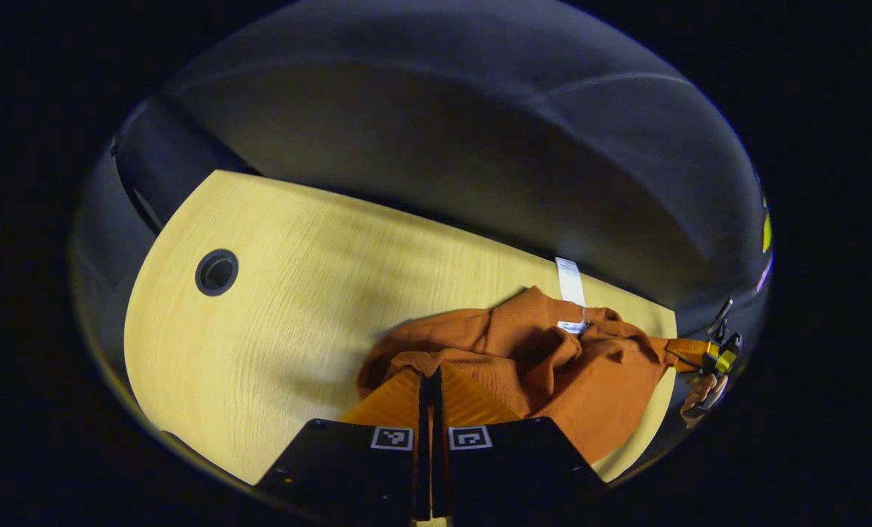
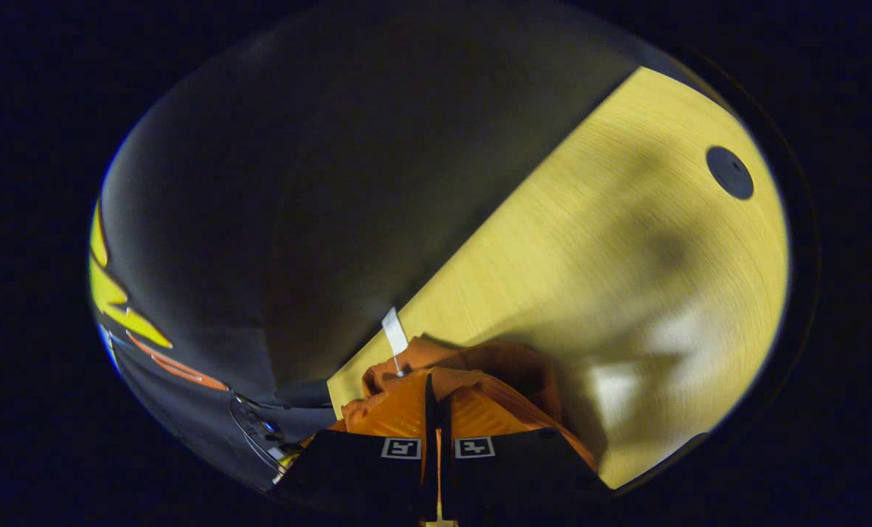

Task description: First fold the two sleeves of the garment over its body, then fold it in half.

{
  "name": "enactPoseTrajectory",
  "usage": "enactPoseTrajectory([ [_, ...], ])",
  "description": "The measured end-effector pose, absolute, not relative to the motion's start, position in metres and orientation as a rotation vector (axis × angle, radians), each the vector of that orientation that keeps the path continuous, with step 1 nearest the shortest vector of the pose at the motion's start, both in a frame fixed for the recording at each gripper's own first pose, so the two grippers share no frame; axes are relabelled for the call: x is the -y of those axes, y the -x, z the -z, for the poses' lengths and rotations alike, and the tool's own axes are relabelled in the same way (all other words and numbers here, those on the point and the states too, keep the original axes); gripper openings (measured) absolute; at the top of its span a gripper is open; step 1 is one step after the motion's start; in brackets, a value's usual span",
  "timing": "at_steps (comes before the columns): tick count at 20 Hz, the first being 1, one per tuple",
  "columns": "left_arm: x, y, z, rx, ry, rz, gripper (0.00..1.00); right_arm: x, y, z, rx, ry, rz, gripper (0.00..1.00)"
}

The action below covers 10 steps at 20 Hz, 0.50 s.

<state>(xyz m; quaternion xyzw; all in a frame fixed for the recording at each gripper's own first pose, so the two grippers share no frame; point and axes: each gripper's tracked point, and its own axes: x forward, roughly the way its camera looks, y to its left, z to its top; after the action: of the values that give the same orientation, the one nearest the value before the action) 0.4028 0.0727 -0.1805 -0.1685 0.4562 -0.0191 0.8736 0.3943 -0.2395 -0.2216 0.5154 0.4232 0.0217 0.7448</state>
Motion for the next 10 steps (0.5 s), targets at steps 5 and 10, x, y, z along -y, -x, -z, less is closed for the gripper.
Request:
enactPoseTrajectory([
  [5,-0.077,-0.413,0.187,-0.924,0.398,0.043,0.07,0.262,-0.386,0.218,-0.955,-1.162,-0.012,0.03],
  [10,-0.065,-0.416,0.175,-0.893,0.45,0.088,0.69,0.257,-0.404,0.203,-0.911,-1.269,-0.016,0.12],
])
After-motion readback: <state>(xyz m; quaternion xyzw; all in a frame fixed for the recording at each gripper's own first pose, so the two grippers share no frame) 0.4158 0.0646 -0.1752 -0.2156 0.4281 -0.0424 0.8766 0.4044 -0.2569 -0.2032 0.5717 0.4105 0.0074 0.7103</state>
